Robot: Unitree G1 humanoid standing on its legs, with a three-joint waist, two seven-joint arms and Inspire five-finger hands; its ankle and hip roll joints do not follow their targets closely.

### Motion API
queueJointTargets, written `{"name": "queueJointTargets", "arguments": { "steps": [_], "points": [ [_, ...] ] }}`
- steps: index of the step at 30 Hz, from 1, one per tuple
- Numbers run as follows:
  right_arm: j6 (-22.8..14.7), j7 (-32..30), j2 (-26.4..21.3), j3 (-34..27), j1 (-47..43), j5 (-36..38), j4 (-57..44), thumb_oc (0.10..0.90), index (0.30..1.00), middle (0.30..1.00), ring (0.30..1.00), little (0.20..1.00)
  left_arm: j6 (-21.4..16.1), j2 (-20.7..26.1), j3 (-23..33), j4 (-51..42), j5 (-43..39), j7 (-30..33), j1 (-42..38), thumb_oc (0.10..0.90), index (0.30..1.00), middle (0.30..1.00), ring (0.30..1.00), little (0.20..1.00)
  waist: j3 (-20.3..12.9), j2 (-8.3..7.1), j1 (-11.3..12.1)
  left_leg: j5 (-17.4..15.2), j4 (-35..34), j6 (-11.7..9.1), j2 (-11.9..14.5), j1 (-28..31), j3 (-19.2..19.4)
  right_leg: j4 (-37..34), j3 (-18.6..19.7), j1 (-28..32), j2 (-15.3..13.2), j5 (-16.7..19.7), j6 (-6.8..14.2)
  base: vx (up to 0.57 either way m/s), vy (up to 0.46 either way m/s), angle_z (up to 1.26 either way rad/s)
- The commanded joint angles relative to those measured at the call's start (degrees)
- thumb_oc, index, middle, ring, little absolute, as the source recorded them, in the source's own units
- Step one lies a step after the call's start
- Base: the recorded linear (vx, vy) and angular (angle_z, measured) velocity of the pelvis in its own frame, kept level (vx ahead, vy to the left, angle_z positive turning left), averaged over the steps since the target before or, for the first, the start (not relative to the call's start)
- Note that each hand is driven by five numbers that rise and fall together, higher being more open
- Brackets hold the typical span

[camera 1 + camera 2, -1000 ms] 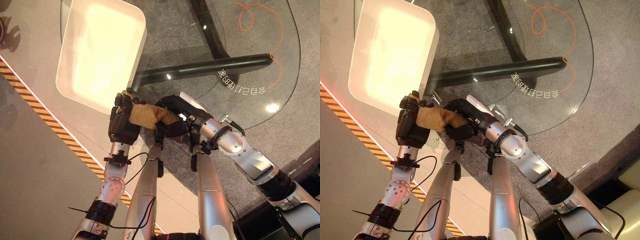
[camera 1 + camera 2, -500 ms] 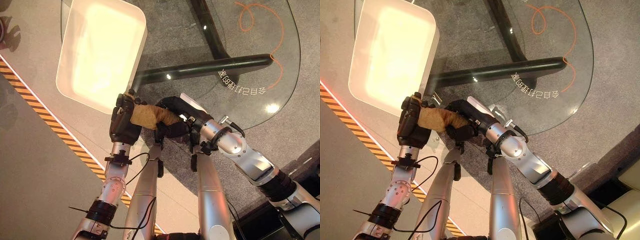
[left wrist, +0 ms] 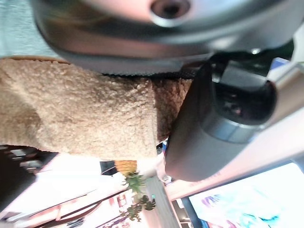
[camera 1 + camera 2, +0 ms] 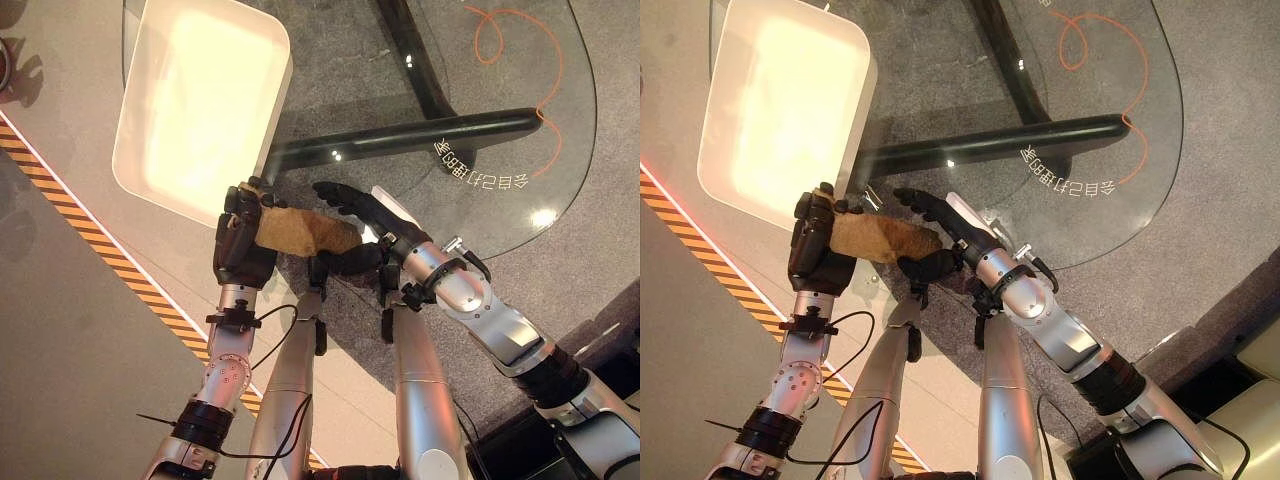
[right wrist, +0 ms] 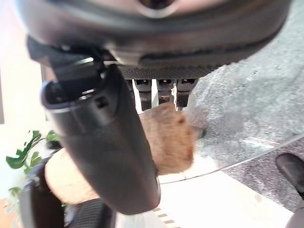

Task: Wipe the table with a cloth and put it in the basket.

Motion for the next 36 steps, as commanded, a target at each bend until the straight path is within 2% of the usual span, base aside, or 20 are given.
{"name": "queueJointTargets", "arguments": {
  "steps": [1,6,11,14,17,18,19,22,25,31,36],
  "points": [
    [-4.20,-0.20,1.31,-2.43,-0.14,1.03,-4.30,0.800,0.900,0.900,0.900,0.900,-8.02,2.32,5.95,-11.60,2.03,-4.46,-0.38,0.100,0.300,0.300,0.300,0.200,-1.52,1.21,0.41,-2.97,1.70,0.92,-0.71,2.02,1.62,-6.94,3.63,1.17,3.87,5.61,0.70,0.00,0.000,0.00],
    [-3.34,-0.18,1.39,-3.53,0.45,0.87,-4.72,0.800,0.900,0.900,0.900,0.900,-11.82,3.41,8.00,-13.20,5.67,-0.66,-1.22,0.100,0.300,0.300,0.300,0.200,-1.52,1.65,0.08,-2.97,1.79,0.82,-0.77,2.22,1.77,-6.51,3.91,1.11,4.09,5.23,0.51,0.00,0.006,0.00],
    [-2.16,0.09,0.84,-5.01,1.06,1.60,-5.05,0.800,0.900,0.900,0.900,0.900,-17.10,5.67,11.90,-14.40,14.14,7.79,-1.94,0.100,0.300,0.300,0.300,0.200,-1.52,2.34,-0.29,-3.13,1.90,0.56,-0.83,2.95,2.00,-6.19,4.28,1.61,4.37,4.57,0.17,0.01,0.028,0.00],
    [-1.12,0.99,0.54,-5.80,1.69,1.52,-4.96,0.800,0.900,0.900,0.900,0.900,-19.78,6.75,14.34,-14.30,20.84,14.52,-2.57,0.100,0.300,0.300,0.300,0.200,-1.52,2.95,-0.67,-3.23,2.19,0.33,-0.90,3.22,2.07,-5.60,4.55,1.63,4.48,4.07,0.01,0.03,0.070,-0.03],
    [0.56,2.50,-0.13,-6.40,2.29,0.38,-3.98,0.800,0.900,0.900,0.900,0.900,-22.24,8.74,18.13,-12.95,33.26,27.76,-3.42,0.100,0.300,0.300,0.300,0.200,-1.52,3.93,-1.07,-3.33,2.47,0.05,-1.07,3.42,2.33,-4.87,5.12,1.40,4.69,3.34,-0.31,0.04,0.097,-0.06],
    [0.72,2.61,-0.19,-6.37,2.21,0.27,-3.83,0.800,0.900,0.900,0.900,0.900,-22.07,8.81,18.25,-13.10,37.01,30.83,-3.53,0.100,0.300,0.300,0.300,0.200,-1.52,3.96,-1.10,-3.38,2.56,0.01,-1.11,3.37,2.36,-4.73,5.21,1.29,4.70,3.23,-0.32,0.03,0.086,-0.08],
    [1.38,3.11,-0.58,-6.46,2.22,-0.06,-3.42,0.800,0.900,0.900,0.900,0.900,-21.58,10.01,19.53,-12.26,43.87,37.35,-3.98,0.100,0.300,0.300,0.300,0.200,-1.52,4.22,-1.24,-3.40,2.54,-0.13,-1.14,3.45,2.47,-4.58,5.44,1.19,4.78,3.01,-0.42,0.03,0.069,-0.08],
    [3.42,4.43,-2.06,-6.76,2.33,-0.18,-3.07,0.800,0.900,0.900,0.900,0.900,-18.89,12.54,22.07,-11.12,53.18,47.20,-4.85,0.100,0.300,0.300,0.300,0.200,-1.52,4.98,-1.49,-3.24,2.57,-0.48,-1.16,3.47,2.88,-4.15,5.90,0.94,4.73,2.52,-0.65,0.03,0.090,-0.03],
    [5.33,6.18,-3.48,-6.08,2.10,-0.68,-2.13,0.800,0.900,0.900,0.900,0.900,-17.12,14.69,23.21,-8.12,60.53,54.36,-5.88,0.100,0.300,0.300,0.300,0.200,-1.52,5.55,-1.84,-3.45,2.79,-0.77,-1.08,3.38,3.30,-3.70,6.31,0.56,4.46,1.98,-0.71,0.02,0.094,-0.01],
    [8.07,8.51,-5.86,-3.58,1.14,0.48,-0.36,0.800,0.900,0.900,0.900,0.900,-13.71,17.97,23.41,-2.19,65.11,60.57,-9.44,0.100,0.300,0.300,0.300,0.200,-1.52,6.10,-2.40,-3.56,3.36,-1.10,-0.83,2.21,4.27,-2.91,6.76,-0.98,3.99,1.38,-0.82,0.03,0.082,-0.03],
    [9.41,8.42,-7.57,-0.42,-0.30,3.57,2.25,0.800,0.900,0.900,0.900,0.900,-10.28,21.71,21.23,4.03,69.64,65.69,-14.65,0.100,0.300,0.300,0.300,0.200,-1.52,6.28,-3.02,-3.56,3.73,-1.41,-0.48,0.92,5.11,-2.72,7.22,-2.37,3.64,1.32,-0.72,0.04,0.077,-0.02]
  ]
}}
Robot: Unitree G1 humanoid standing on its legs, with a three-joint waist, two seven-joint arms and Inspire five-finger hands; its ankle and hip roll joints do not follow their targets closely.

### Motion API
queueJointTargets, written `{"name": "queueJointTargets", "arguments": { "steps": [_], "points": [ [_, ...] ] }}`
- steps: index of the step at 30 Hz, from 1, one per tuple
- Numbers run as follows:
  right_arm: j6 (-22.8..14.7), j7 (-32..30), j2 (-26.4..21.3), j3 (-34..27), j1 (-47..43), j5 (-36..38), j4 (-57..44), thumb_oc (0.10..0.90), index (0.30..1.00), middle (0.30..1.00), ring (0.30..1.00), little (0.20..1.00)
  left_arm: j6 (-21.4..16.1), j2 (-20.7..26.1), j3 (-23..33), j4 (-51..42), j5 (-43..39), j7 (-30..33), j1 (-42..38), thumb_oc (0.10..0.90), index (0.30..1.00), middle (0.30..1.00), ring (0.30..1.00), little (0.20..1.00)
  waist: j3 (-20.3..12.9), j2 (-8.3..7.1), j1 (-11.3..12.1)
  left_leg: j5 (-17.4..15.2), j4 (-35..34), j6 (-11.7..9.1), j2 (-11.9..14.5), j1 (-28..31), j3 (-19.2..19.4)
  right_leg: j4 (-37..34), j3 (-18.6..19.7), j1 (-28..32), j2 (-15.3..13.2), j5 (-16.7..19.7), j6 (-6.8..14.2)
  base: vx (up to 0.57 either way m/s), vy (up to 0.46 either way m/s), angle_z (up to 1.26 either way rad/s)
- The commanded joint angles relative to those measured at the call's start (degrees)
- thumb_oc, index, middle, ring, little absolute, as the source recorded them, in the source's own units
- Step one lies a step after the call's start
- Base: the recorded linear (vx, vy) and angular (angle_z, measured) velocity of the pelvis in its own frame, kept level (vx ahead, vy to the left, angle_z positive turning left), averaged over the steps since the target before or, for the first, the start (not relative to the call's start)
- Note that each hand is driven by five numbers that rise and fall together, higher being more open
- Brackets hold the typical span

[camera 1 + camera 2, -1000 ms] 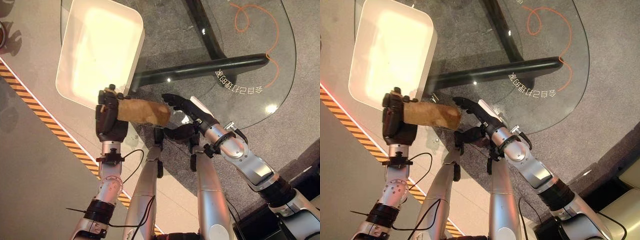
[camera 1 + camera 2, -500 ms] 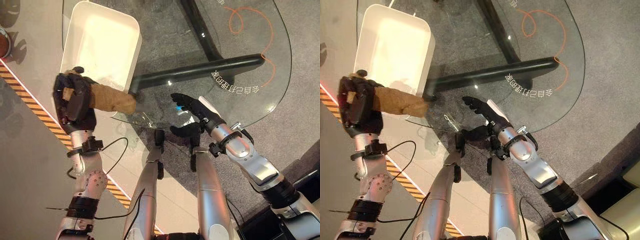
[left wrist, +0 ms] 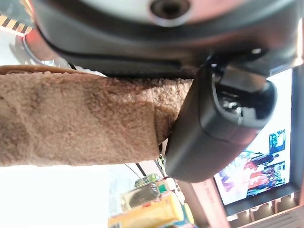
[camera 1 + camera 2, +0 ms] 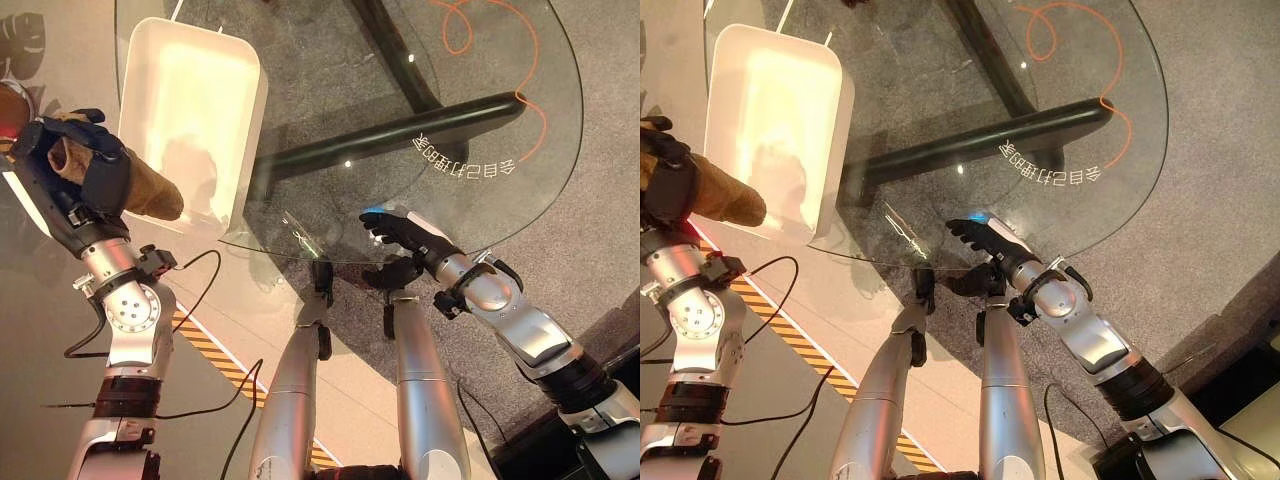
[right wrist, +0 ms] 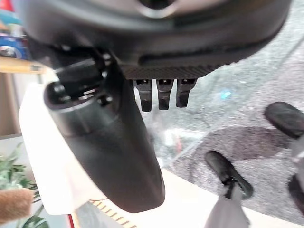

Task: Wipe the table with a cloth and put it in the basket.

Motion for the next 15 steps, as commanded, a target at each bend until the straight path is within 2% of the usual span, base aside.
{"name": "queueJointTargets", "arguments": {
  "steps": [1,7,15],
  "points": [
    [-1.67,1.37,-1.32,2.14,-2.22,3.77,-0.53,0.800,0.900,0.900,0.900,0.900,-3.27,7.09,5.28,1.08,4.87,6.29,-5.37,0.100,0.300,0.300,0.300,0.200,-1.50,3.95,-1.43,-4.67,6.45,-0.27,-0.67,-1.38,1.96,-7.15,3.93,0.26,3.50,2.98,0.87,0.05,0.077,0.00],
    [-1.25,0.15,-2.21,3.82,-3.89,5.76,1.86,0.800,0.900,0.900,0.900,0.900,-0.16,9.99,1.61,7.39,5.98,6.67,-11.08,0.100,0.300,0.300,0.300,0.200,-1.50,3.69,-1.77,-5.10,8.13,-0.44,-0.23,-4.73,2.40,-6.11,4.26,-2.97,2.96,3.21,1.27,0.03,0.044,0.00],
    [-0.97,-0.58,-3.64,4.66,-5.38,8.40,3.33,0.800,0.900,0.900,0.900,0.900,0.31,12.27,-2.86,15.71,7.68,7.31,-15.31,0.100,0.300,0.300,0.300,0.200,-1.50,3.00,-1.87,-5.68,10.37,-0.55,0.35,-9.92,2.67,-4.55,4.23,-7.87,2.48,3.44,1.75,0.03,0.033,0.01]
  ]
}}
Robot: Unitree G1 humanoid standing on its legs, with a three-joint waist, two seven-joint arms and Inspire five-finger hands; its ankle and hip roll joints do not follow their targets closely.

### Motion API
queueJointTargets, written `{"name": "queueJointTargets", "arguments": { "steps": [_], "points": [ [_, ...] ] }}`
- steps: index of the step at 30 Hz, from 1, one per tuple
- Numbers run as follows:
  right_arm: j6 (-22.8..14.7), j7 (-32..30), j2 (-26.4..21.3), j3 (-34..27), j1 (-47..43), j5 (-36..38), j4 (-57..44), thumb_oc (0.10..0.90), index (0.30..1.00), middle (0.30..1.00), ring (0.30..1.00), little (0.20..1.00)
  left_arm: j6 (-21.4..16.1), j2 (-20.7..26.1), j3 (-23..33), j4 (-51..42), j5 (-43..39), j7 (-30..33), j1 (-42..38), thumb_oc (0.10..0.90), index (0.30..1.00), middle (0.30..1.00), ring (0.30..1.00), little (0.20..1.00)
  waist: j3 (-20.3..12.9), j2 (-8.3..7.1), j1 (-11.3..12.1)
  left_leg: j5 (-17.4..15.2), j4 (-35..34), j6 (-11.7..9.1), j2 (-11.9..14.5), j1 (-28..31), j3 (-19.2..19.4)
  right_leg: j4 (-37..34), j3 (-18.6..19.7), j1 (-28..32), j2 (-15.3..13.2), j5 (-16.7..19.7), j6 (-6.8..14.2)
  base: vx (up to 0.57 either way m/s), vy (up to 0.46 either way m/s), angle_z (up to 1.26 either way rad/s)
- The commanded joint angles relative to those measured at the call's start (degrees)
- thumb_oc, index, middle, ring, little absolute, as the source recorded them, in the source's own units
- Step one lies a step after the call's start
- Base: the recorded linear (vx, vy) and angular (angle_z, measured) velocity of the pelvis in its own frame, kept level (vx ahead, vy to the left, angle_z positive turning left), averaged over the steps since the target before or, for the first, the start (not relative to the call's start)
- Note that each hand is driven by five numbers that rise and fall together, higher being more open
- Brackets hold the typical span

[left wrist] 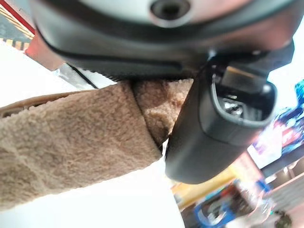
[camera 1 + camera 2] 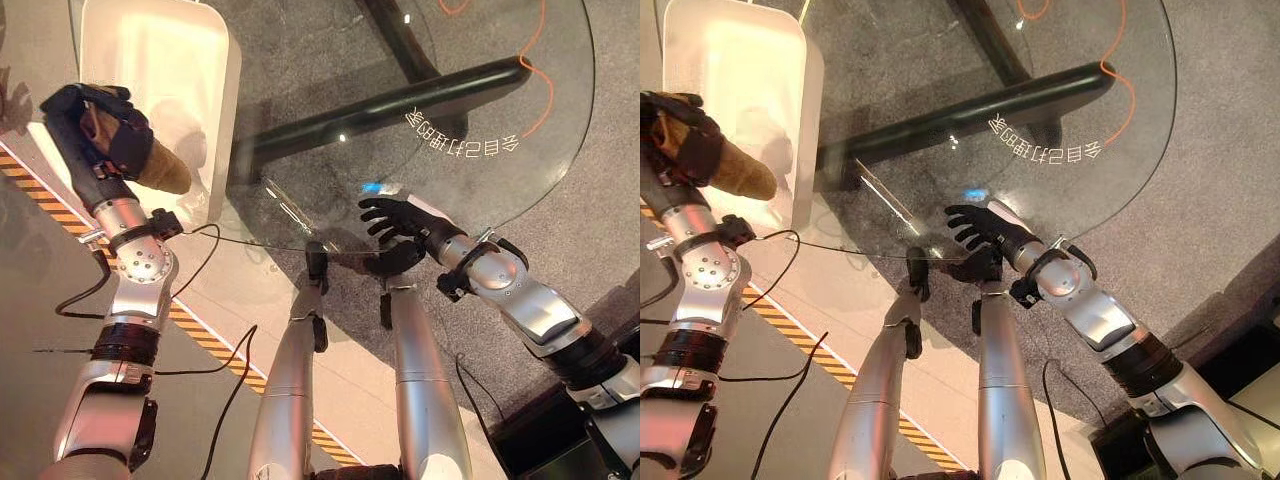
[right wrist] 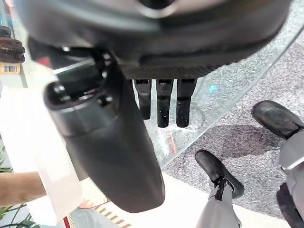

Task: Wipe the table with a cloth and put it in the basket.

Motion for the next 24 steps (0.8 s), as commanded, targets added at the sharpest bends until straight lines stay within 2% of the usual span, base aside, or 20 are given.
{"name": "queueJointTargets", "arguments": {
  "steps": [1,7,16,24],
  "points": [
    [-0.89,-0.41,-1.78,3.10,1.86,3.24,1.52,0.800,0.900,0.900,0.900,0.900,-4.13,7.57,5.81,0.76,3.82,4.84,-3.20,0.100,0.300,0.300,0.300,0.200,-1.49,2.86,-0.56,-6.13,8.28,-0.01,0.26,-3.60,2.64,-6.47,4.24,-1.61,2.40,3.45,2.05,0.02,0.032,0.00],
    [-1.94,-0.54,-2.39,3.35,1.09,4.32,2.95,0.800,0.900,0.900,0.900,0.900,-0.99,9.33,2.65,4.90,5.68,5.68,-6.22,0.100,0.300,0.300,0.300,0.200,-1.49,2.35,-0.67,-6.44,9.59,-0.14,0.37,-6.71,2.45,-5.39,4.27,-4.61,2.33,3.64,2.50,0.01,0.017,0.01],
    [-2.31,-1.10,-3.55,3.62,-0.36,7.27,4.32,0.800,0.900,0.900,0.900,0.900,4.58,12.51,-1.50,10.25,8.73,10.10,-10.71,0.100,0.300,0.300,0.300,0.200,-1.49,1.47,-0.94,-6.90,11.39,-0.44,0.46,-10.51,2.32,-5.00,4.25,-7.93,2.16,4.37,3.06,0.01,0.001,0.00],
    [-3.87,-1.02,-3.58,4.08,-0.33,7.83,5.10,0.800,0.900,0.900,0.900,0.900,4.56,13.49,-2.44,11.49,8.55,12.08,-12.11,0.100,0.300,0.300,0.300,0.200,-1.49,1.41,-0.91,-7.39,12.15,-0.52,-0.04,-11.63,1.91,-4.83,4.56,-8.96,2.13,4.57,3.38,0.01,-0.001,0.00]
  ]
}}
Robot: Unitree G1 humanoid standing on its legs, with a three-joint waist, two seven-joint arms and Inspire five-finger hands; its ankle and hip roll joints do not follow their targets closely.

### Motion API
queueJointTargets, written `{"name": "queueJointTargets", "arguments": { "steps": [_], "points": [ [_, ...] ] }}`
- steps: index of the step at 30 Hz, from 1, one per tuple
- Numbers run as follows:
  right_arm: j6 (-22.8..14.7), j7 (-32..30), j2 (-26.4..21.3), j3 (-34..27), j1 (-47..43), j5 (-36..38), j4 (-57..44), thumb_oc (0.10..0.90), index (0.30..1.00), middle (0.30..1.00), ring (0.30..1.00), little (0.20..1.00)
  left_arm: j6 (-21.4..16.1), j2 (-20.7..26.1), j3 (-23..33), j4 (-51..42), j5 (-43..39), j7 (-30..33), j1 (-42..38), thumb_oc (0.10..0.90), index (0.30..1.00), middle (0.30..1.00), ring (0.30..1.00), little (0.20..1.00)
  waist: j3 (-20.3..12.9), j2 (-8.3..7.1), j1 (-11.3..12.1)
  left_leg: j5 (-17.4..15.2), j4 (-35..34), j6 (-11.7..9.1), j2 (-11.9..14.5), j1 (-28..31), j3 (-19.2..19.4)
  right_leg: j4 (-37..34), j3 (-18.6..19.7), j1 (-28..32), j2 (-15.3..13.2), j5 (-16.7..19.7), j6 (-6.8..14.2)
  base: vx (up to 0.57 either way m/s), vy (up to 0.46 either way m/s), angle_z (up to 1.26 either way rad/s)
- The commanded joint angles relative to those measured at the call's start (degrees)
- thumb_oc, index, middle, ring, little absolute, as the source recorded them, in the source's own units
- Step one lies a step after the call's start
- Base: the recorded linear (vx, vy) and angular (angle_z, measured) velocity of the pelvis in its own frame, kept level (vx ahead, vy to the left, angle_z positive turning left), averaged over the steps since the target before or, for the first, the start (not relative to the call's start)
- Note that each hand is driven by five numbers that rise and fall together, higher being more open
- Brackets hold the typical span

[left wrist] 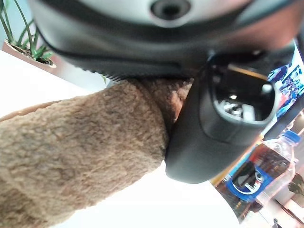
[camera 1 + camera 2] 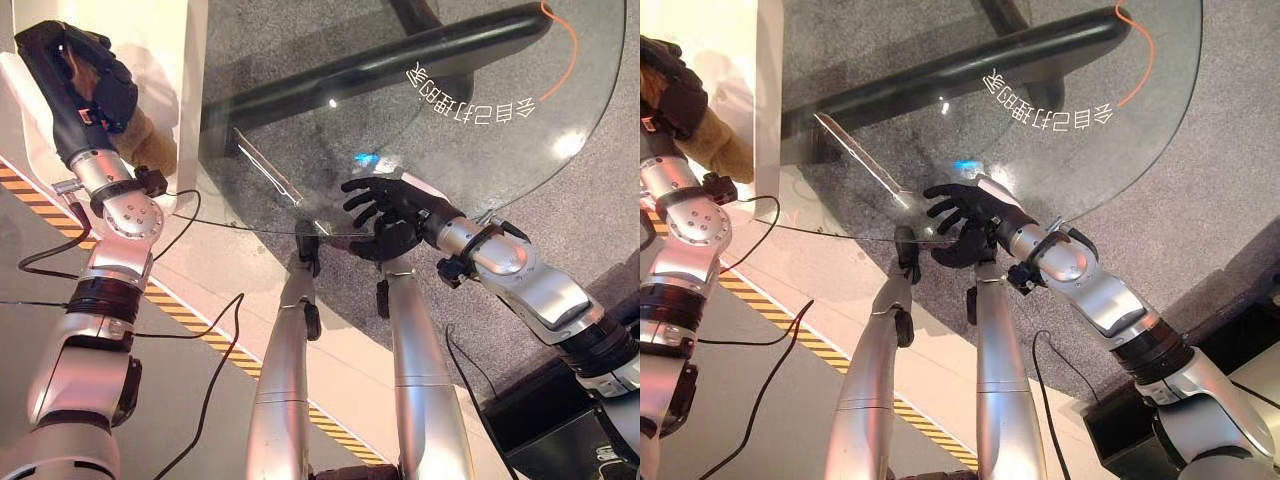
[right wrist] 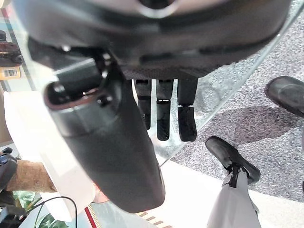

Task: Wipe the table with a cloth and put it in the basket.

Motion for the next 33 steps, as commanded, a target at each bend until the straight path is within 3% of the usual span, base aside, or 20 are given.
{"name": "queueJointTargets", "arguments": {
  "steps": [1,3,4,5,6,14,23,31,33],
  "points": [
    [1.28,-1.30,-1.22,2.82,2.84,-0.31,4.88,0.800,0.900,0.900,0.900,0.900,-0.84,6.49,4.21,2.55,0.96,4.29,0.45,0.100,0.300,0.300,0.300,0.200,-1.46,1.50,-0.25,-6.83,8.13,0.22,-0.34,-3.04,2.47,-7.18,5.37,-1.51,2.06,4.35,3.79,0.00,0.000,0.00],
    [2.19,-1.90,-1.05,2.91,2.29,0.43,4.24,0.800,0.900,0.900,0.900,0.900,1.11,6.55,3.02,2.79,-0.56,2.07,-1.03,0.105,0.305,0.305,0.305,0.205,-1.46,1.39,-0.38,-6.75,8.40,0.11,-0.48,-3.41,2.41,-7.14,5.41,-1.73,2.19,4.56,3.83,0.00,0.000,0.00],
    [2.27,-1.92,-1.00,2.92,2.22,0.46,4.25,0.800,0.900,0.900,0.900,0.900,1.50,6.55,2.86,2.85,-0.90,1.59,-1.24,0.182,0.371,0.371,0.371,0.282,-1.46,1.37,-0.39,-6.76,8.48,0.10,-0.48,-3.52,2.40,-7.09,5.40,-1.83,2.19,4.59,3.84,0.00,0.000,0.00],
    [2.25,-1.90,-0.68,2.97,2.21,0.27,4.45,0.800,0.900,0.900,0.900,0.900,2.09,6.53,2.42,3.13,-1.57,0.63,-1.62,0.396,0.554,0.554,0.554,0.496,-1.46,1.30,-0.41,-6.76,8.69,0.11,-0.47,-3.80,2.36,-6.89,5.30,-2.09,2.18,4.63,3.86,0.02,-0.022,0.05],
    [2.32,-1.99,-0.37,3.13,2.19,0.15,4.61,0.800,0.900,0.900,0.900,0.900,2.68,6.29,2.04,3.43,-2.07,-0.01,-1.86,0.800,0.900,0.900,0.900,0.900,-1.46,1.17,-0.44,-6.79,8.91,0.14,-0.46,-4.04,2.34,-6.62,5.18,-2.35,2.20,4.65,3.88,0.03,-0.056,0.06],
    [0.93,-2.72,0.09,3.00,1.85,1.87,5.37,0.800,0.900,0.900,0.900,0.900,3.50,6.32,2.16,3.26,-2.10,1.68,-2.82,0.800,0.900,0.900,0.900,0.900,-1.46,-0.96,-0.31,-7.14,9.04,0.46,-0.41,-4.14,1.87,-8.09,4.71,-1.52,2.74,5.58,4.34,0.01,-0.057,0.02],
    [-0.19,-1.22,1.48,2.33,4.38,-0.38,4.71,0.800,0.900,0.900,0.900,0.900,3.57,7.83,2.71,4.94,-2.97,3.28,-3.31,0.800,0.900,0.900,0.900,0.900,-1.46,-1.08,-0.81,-6.89,7.91,0.50,-0.44,-2.27,2.08,-7.99,4.88,-0.06,3.41,5.50,4.53,0.00,0.000,0.00],
    [-0.56,-0.85,2.22,1.57,6.78,-1.83,3.17,0.800,0.900,0.900,0.900,0.900,0.72,8.26,3.51,3.81,-2.07,4.46,-2.79,0.800,0.900,0.900,0.900,0.900,-1.46,-0.98,-0.89,-6.86,6.63,0.77,-0.57,0.53,2.09,-8.68,4.84,2.47,3.57,5.22,4.42,0.00,0.000,0.00],
    [-0.85,-1.41,2.82,1.61,7.53,-2.31,2.65,0.800,0.900,0.900,0.900,0.900,-1.79,7.88,4.27,1.85,-1.68,4.58,-2.51,0.800,0.900,0.900,0.900,0.900,-1.46,-1.05,-0.81,-6.88,6.10,0.81,-0.66,1.83,2.05,-9.55,4.81,3.95,3.57,5.20,4.31,-0.03,-0.051,0.00]
  ]
}}
